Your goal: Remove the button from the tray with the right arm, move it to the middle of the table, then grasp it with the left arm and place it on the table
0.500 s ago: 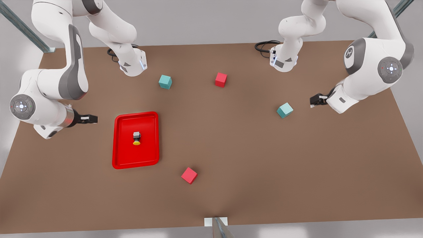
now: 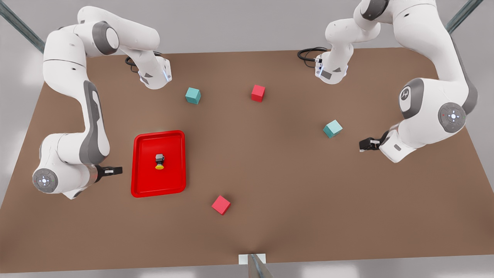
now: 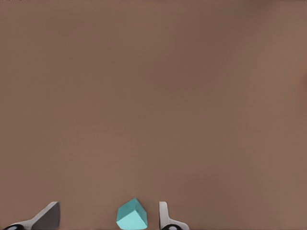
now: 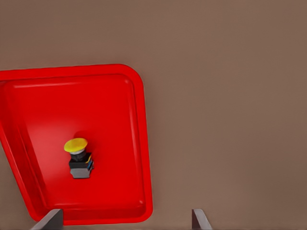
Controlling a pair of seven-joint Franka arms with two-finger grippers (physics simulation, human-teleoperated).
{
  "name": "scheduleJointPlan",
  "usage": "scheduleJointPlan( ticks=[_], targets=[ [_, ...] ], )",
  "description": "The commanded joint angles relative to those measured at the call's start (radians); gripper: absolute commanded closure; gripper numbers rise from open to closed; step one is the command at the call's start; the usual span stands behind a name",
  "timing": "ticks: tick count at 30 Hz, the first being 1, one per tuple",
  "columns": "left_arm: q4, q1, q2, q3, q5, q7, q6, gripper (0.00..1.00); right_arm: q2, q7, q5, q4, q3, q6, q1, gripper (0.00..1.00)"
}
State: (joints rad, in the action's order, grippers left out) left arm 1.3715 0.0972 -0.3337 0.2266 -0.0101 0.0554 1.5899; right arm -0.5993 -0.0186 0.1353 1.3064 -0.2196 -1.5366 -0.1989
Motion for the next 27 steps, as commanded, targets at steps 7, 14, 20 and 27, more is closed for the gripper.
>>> scheduleJointPlan(
  ticks=[7,14,20,27],
  targets=[
    [-0.005,-0.017,-0.011,0.002,0.032,0.026,0.041,0.0,-0.022,0.095,-0.039,-0.015,-0.012,-0.136,0.052,0.0],
    [-0.022,-0.028,-0.004,0.013,0.03,0.017,0.041,0.0,-0.051,0.138,-0.042,0.019,-0.014,-0.168,0.104,0.0],
    [-0.011,-0.031,0.001,0.037,0.029,0.032,-0.034,0.0,0.124,0.138,-0.049,0.378,-0.07,-0.43,0.055,0.0],
    [-0.015,-0.031,-0.015,0.037,0.032,0.031,-0.021,0.0,0.144,0.272,-0.086,0.481,-0.113,-0.563,0.052,0.0]
  ],
)
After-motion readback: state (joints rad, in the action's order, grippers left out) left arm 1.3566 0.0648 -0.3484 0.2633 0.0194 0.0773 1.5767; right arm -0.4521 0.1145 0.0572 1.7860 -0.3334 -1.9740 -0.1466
